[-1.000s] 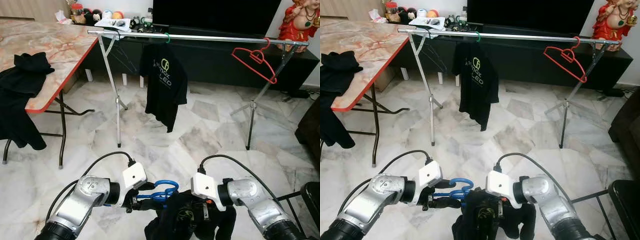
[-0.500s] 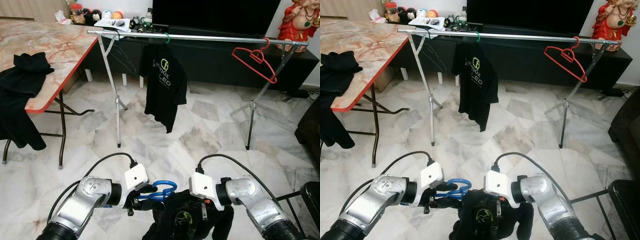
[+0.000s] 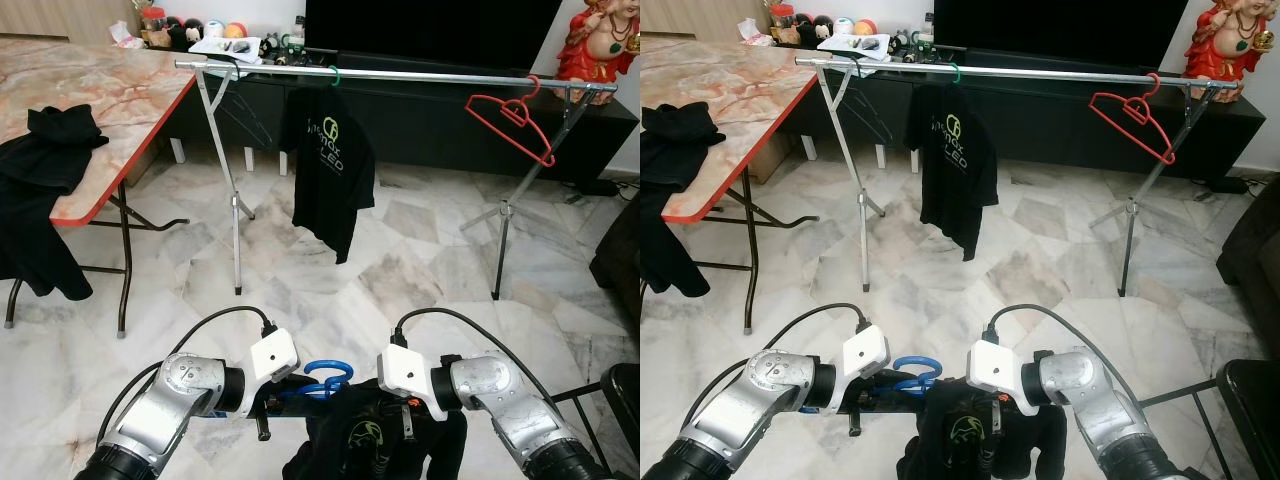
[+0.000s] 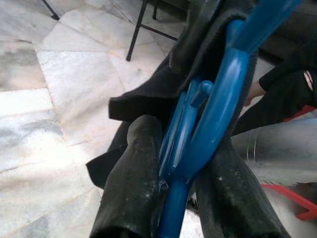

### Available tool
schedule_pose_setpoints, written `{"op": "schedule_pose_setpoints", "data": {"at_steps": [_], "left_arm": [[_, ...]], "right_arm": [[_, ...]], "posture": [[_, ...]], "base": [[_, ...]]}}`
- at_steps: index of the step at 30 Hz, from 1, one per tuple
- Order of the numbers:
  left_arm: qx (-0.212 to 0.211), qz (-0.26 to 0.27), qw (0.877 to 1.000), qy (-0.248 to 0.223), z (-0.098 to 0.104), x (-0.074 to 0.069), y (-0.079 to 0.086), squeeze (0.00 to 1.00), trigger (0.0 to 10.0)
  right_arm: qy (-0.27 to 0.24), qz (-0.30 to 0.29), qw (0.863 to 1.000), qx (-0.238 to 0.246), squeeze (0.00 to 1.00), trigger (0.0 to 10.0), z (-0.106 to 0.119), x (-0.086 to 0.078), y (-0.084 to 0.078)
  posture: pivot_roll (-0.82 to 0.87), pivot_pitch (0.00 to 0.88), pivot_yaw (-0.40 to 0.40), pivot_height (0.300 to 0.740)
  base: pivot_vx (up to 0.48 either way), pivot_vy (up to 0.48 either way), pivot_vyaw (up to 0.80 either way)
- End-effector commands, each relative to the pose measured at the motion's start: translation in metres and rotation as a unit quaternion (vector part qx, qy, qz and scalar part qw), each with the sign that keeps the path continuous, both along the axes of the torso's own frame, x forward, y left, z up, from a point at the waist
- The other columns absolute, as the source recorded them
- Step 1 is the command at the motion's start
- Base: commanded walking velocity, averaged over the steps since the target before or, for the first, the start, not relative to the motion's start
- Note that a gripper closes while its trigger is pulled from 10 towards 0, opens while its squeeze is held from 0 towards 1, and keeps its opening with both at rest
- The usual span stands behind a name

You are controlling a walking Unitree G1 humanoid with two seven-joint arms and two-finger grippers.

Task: Hang hanger

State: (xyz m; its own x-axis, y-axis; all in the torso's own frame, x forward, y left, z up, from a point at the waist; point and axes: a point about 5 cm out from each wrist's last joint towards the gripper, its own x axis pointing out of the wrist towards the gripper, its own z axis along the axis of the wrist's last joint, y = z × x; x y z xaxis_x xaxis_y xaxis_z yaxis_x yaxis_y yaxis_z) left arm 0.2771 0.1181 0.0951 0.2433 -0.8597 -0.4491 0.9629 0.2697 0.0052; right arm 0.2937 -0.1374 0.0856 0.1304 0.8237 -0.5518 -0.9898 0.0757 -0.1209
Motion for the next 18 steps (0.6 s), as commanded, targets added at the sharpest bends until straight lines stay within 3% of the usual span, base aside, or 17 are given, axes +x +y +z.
{"op": "schedule_pose_setpoints", "data": {"at_steps": [1,18], "left_arm": [[-0.001,0.002,1.0,-0.003,0.0013,0.0005,-0.0012,0.0,0.0],[-0.013,0.003,1.0,0.004,0.0011,-0.0001,-0.0025,0.0,0.0]], "right_arm": [[-0.021,0.003,1.0,0.013,0.0,0.0,0.012,0.005,0.003],[-0.019,0.005,1.0,0.017,0.0,0.0,0.0133,0.0045,0.0023]], "posture": [[-0.01,0.084,-0.058,0.721],[-0.01,0.097,-0.066,0.721]], "base": [[0.0,0.0,0.0],[0.0,0.0,0.0]]}}
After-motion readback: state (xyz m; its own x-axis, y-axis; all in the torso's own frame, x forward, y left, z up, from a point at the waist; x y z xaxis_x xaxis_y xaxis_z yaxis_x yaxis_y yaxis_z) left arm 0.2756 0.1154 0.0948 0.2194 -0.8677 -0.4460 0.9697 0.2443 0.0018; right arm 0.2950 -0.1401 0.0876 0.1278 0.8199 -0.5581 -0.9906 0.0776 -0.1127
